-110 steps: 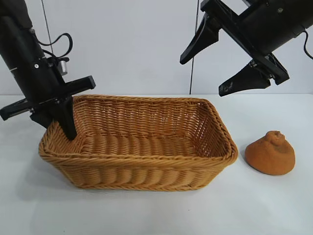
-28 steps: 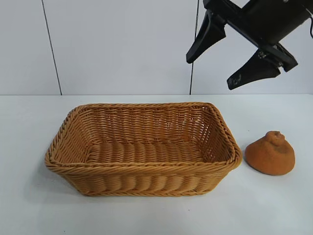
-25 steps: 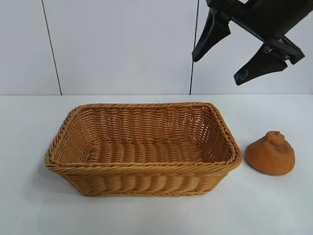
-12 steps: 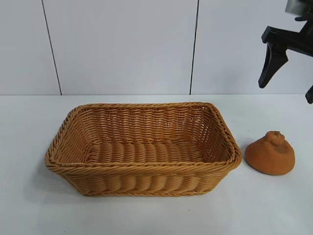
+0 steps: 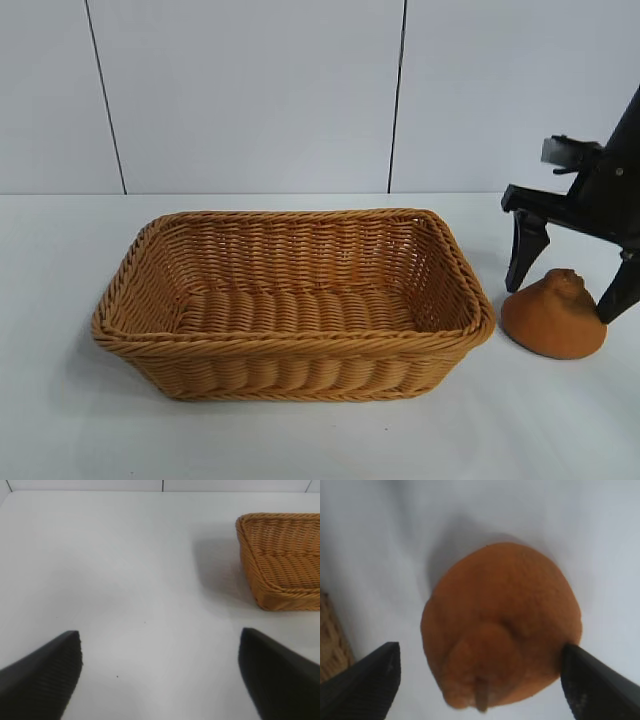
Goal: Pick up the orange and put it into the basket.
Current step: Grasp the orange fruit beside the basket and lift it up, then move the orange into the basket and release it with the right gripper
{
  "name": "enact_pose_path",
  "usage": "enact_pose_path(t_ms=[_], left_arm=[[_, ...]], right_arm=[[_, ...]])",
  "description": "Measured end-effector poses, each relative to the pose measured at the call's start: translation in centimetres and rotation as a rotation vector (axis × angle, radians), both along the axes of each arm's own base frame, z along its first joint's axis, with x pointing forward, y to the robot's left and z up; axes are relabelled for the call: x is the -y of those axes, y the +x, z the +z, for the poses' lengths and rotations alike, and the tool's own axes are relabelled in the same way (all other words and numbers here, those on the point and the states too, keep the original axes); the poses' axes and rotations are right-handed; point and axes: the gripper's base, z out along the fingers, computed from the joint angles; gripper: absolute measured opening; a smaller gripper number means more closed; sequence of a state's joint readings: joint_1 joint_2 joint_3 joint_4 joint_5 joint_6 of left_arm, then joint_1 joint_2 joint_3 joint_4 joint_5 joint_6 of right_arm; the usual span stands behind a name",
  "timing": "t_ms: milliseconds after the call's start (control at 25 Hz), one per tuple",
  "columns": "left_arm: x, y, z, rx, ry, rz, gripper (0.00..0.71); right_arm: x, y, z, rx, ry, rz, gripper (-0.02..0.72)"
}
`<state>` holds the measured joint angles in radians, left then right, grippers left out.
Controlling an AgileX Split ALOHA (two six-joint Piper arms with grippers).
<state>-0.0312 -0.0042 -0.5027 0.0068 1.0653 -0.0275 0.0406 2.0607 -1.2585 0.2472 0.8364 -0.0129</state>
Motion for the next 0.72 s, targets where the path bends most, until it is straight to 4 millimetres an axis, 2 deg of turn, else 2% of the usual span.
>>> enact_pose_path(t_ms=[80, 240, 480, 640, 720], left_arm=[[0.0, 0.0, 0.0, 0.000, 0.000, 0.000, 0.609], [0.0, 0.0, 0.0, 0.000, 0.000, 0.000, 0.609], [0.0, 0.0, 0.0, 0.000, 0.000, 0.000, 0.609], [0.0, 0.0, 0.0, 0.000, 0.000, 0.000, 0.609], [0.0, 0.0, 0.0, 0.000, 0.000, 0.000, 0.609]], right_arm=[[0.1, 0.0, 0.8, 0.013, -0.003, 0.005, 0.043], [0.1, -0.2, 2.9, 0.064, -0.009, 0.013, 0.045], [0.0, -1.1, 9.1, 0.231, -0.002, 0.022, 0.045], [-1.8, -2.3, 12.5, 0.323, 0.010, 0.074, 0.045], [-3.6, -3.0, 13.6, 0.354, 0.025, 0.123, 0.045]])
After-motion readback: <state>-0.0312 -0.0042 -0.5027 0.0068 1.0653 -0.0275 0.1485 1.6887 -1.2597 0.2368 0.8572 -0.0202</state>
